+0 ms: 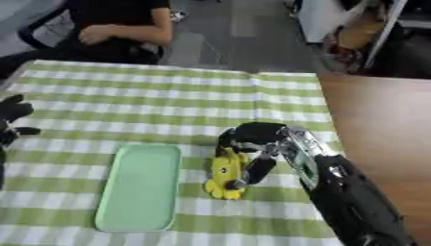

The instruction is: Pick up objects on the table and place them in the box.

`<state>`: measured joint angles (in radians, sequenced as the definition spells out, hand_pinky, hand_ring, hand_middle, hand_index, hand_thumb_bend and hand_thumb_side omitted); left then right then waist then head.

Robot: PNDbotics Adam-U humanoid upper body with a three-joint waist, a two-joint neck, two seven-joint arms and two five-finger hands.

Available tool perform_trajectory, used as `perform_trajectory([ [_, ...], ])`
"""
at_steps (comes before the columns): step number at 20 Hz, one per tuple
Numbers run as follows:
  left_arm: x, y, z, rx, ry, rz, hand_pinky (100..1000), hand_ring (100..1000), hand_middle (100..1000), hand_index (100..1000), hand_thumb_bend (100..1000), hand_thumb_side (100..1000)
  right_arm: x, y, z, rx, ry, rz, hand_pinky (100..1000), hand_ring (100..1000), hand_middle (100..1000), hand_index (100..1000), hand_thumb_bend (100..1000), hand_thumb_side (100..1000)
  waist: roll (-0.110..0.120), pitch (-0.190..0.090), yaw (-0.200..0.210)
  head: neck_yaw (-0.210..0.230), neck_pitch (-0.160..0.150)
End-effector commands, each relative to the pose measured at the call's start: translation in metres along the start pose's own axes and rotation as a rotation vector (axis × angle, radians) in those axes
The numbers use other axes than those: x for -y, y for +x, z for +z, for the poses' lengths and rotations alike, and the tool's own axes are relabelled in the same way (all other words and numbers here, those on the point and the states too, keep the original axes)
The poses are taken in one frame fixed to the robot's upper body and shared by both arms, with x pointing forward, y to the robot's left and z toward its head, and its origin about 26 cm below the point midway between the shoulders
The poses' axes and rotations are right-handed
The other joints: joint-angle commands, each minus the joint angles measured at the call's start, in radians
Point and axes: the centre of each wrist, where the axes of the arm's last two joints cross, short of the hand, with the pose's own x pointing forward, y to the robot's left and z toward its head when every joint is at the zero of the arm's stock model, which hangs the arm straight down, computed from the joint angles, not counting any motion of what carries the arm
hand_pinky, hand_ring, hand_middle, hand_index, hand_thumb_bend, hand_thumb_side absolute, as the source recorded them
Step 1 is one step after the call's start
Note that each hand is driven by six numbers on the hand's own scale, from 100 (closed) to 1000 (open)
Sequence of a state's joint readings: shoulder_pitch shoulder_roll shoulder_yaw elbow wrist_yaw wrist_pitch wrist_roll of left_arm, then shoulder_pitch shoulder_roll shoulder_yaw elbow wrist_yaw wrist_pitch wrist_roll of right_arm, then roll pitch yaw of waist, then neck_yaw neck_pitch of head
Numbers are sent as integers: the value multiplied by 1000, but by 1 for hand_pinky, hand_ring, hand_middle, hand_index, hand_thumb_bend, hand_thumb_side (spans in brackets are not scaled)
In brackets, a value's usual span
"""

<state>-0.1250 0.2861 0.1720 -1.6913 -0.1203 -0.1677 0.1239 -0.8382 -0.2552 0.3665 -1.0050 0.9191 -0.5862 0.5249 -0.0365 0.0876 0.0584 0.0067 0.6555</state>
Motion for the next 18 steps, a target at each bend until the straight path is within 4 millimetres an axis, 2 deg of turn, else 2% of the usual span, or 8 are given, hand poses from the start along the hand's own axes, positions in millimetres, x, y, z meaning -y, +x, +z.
perform_trajectory([
  [1,-1,9,-6,36,1,-1,622,820,897,766,676,1000,9,-4,6,25,33,50,448,612,744,799,506,498,7,-9,-1,-8,-9],
  [6,0,9,-6,38,0,1,622,820,897,766,676,1000,8,-4,6,20,32,50,469,656,763,807,515,505,7,-8,1,-9,-9],
  [12,1,10,-7,41,-1,5,622,821,897,767,677,1000,1,-6,5,0,61,50,463,634,767,811,518,485,8,-6,4,-11,-10],
  [16,2,11,-8,45,-1,7,622,822,897,767,677,1000,0,-5,3,-6,62,63,363,550,715,762,502,433,10,-4,7,-14,-10],
  [18,2,11,-8,46,-2,9,622,823,897,767,677,1000,1,-4,2,-4,46,75,261,482,649,697,467,411,10,-3,8,-15,-11],
])
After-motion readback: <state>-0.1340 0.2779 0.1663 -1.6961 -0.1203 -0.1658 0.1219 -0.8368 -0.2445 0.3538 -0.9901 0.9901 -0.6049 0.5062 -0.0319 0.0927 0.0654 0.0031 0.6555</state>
